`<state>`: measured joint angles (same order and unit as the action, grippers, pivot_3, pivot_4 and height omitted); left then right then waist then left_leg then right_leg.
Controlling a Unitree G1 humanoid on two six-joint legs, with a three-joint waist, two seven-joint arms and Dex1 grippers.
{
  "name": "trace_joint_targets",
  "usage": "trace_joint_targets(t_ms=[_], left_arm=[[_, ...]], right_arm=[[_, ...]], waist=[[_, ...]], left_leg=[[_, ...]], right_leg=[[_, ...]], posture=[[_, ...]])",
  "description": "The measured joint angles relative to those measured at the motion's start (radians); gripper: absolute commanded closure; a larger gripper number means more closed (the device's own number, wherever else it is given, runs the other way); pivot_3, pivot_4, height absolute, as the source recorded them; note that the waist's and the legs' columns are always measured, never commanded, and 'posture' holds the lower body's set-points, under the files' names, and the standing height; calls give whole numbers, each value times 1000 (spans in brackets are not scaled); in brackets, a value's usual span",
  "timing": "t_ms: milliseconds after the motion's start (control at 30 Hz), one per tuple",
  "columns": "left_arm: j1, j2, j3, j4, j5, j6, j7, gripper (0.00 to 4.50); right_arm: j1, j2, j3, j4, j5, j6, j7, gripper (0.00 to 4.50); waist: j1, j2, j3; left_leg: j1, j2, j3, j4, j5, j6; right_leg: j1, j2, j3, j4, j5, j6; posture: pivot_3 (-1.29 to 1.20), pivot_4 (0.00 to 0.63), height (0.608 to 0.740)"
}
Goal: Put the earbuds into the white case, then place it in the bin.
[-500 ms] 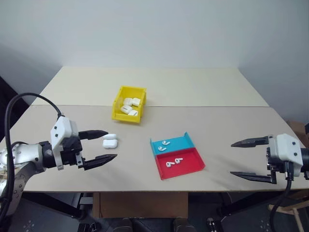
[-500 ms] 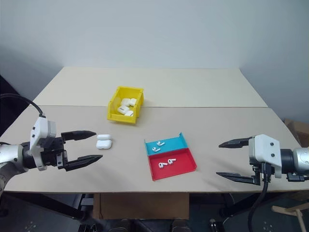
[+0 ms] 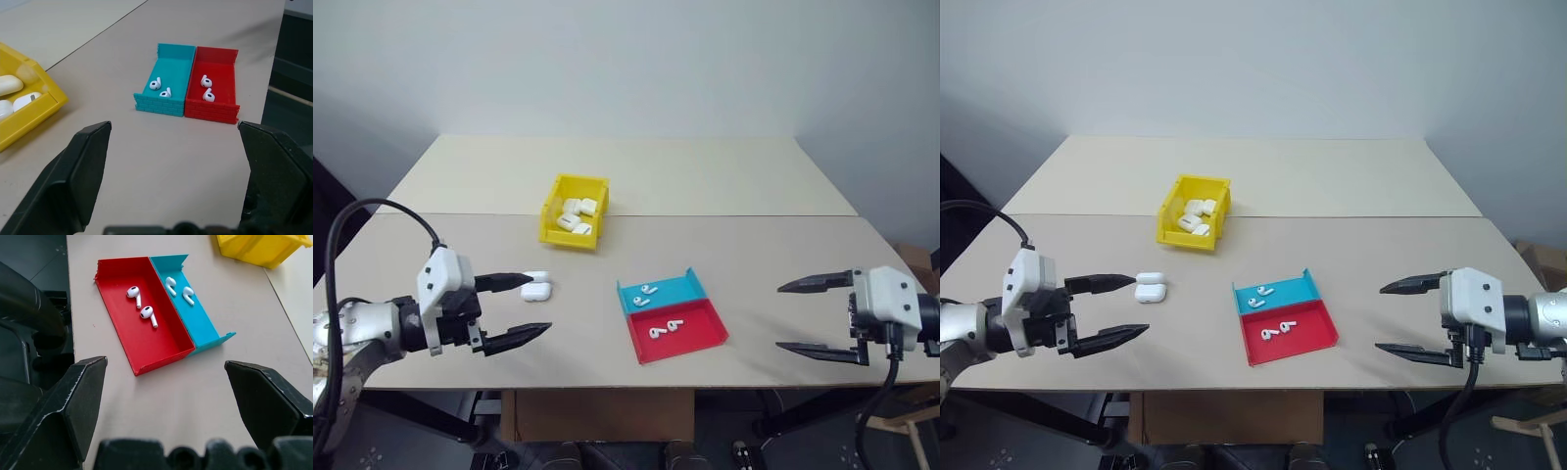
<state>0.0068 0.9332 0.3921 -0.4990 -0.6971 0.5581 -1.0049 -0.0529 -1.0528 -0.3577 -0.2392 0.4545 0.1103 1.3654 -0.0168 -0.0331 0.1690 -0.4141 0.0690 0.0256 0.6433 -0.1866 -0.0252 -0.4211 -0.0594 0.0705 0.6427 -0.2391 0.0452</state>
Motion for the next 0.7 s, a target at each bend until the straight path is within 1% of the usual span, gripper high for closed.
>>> trace_joint_targets(t_ms=[133,333,433,467,500,567,600,633,700], left_arm=[[0,-4,1,-50,51,26,120,0],[-21,-37,0,-172,66,183,353,0],[-100,-36,-8,-230,53,359,492,0],[-148,-34,-21,-238,35,448,536,0],[-241,-47,-54,-240,23,608,596,0],[-391,-116,-97,-228,28,855,696,0],[-447,-157,-113,-209,22,949,751,0],[-474,-186,-119,-187,12,997,797,0],[-509,-266,-103,-111,-66,1045,926,0]], right_arm=[[-32,-7,27,18,-1,10,1,40],[-63,-13,47,33,-8,27,-15,40],[-62,-20,55,30,-7,44,-15,40],[-60,-22,55,29,-7,52,-17,40],[-58,-23,59,27,-8,63,-22,40],[-58,-23,70,19,-8,73,-34,40],[-58,-23,72,12,-8,77,-39,40],[-58,-23,72,7,-8,80,-44,40],[-52,-23,72,-2,-8,100,-58,40]], waist=[[1,0,0],[2,0,0],[3,0,0],[5,0,0],[8,0,0],[8,-1,0],[5,-1,0],[4,-1,0],[-5,-1,0]], left_leg=[[0,0,0,0,0,0],[0,0,0,0,0,0],[1,0,0,0,0,0],[1,0,0,1,0,0],[1,0,-1,2,0,0],[2,-1,-1,3,0,0],[3,-1,-1,3,0,0],[3,-1,-1,3,0,0],[3,-1,-2,2,0,0]], right_leg=[[0,0,0,0,0,0],[0,0,0,0,2,4],[1,0,0,1,3,4],[1,0,0,1,3,4],[2,0,0,2,3,5],[4,0,0,2,3,6],[4,0,0,2,3,6],[4,0,0,2,3,6],[4,0,1,2,4,6]], posture=[[0,150,740],[0,150,740],[0,150,740],[0,150,740],[0,150,740],[0,150,740],[0,150,740],[0,150,740],[0,150,740]])
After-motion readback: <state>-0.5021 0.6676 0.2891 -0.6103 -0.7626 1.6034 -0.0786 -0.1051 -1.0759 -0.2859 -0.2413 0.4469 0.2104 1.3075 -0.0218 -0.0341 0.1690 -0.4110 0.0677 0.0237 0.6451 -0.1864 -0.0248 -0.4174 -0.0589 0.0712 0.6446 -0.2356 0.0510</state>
